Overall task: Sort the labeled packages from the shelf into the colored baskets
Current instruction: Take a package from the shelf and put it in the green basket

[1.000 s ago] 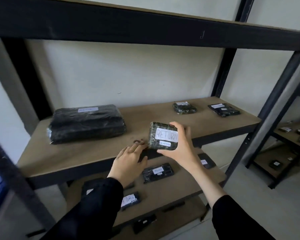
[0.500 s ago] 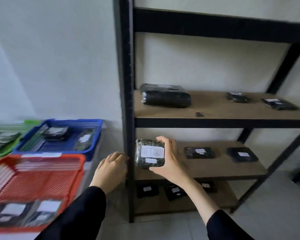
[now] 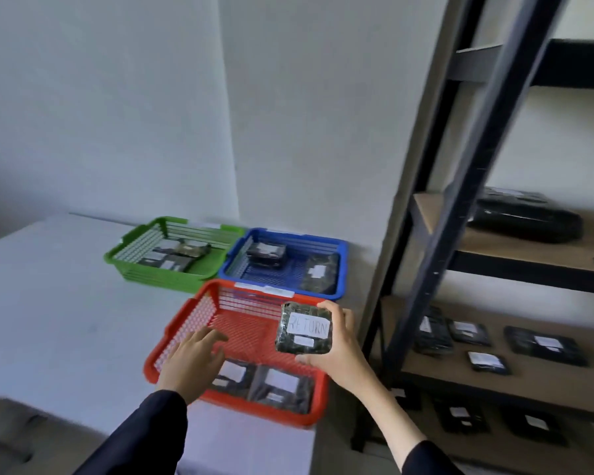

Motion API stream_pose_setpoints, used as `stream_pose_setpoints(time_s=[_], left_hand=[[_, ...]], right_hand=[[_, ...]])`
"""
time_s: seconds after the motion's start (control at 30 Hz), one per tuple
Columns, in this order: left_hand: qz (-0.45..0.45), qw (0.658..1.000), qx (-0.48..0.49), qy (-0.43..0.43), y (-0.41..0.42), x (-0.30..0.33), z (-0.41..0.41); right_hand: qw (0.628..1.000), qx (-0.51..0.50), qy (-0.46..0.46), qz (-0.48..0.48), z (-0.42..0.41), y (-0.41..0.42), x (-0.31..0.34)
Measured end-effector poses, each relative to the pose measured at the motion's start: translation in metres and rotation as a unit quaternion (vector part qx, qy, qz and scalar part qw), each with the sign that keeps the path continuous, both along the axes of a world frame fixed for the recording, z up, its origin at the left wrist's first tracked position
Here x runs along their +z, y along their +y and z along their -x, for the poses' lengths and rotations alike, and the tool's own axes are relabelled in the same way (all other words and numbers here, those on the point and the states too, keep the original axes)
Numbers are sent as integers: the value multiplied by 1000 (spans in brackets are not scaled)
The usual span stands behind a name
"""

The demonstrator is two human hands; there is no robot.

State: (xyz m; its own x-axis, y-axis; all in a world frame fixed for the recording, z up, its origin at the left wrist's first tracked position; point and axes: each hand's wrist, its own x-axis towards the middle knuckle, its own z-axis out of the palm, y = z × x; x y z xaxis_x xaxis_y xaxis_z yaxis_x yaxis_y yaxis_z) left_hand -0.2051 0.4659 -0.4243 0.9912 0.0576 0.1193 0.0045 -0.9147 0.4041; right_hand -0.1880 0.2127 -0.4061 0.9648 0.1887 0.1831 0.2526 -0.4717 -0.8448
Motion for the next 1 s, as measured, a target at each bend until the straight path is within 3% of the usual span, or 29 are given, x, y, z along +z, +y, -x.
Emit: stream_pose_setpoints(time_s=[0.17, 0.47, 0.77, 1.0], left_hand=[[-6, 1000, 23, 7, 66, -12, 1], [41, 995, 20, 84, 101, -32, -11], [-2, 996, 16, 84, 113, -33, -64], [-11, 993, 22, 117, 119, -46, -107]], right_hand=[[998, -10, 38, -40, -1, 71, -19], [973, -20, 174, -152, -12, 111, -38], [969, -15, 181, -165, -47, 138, -46], [974, -93, 115, -169, -82, 151, -70]])
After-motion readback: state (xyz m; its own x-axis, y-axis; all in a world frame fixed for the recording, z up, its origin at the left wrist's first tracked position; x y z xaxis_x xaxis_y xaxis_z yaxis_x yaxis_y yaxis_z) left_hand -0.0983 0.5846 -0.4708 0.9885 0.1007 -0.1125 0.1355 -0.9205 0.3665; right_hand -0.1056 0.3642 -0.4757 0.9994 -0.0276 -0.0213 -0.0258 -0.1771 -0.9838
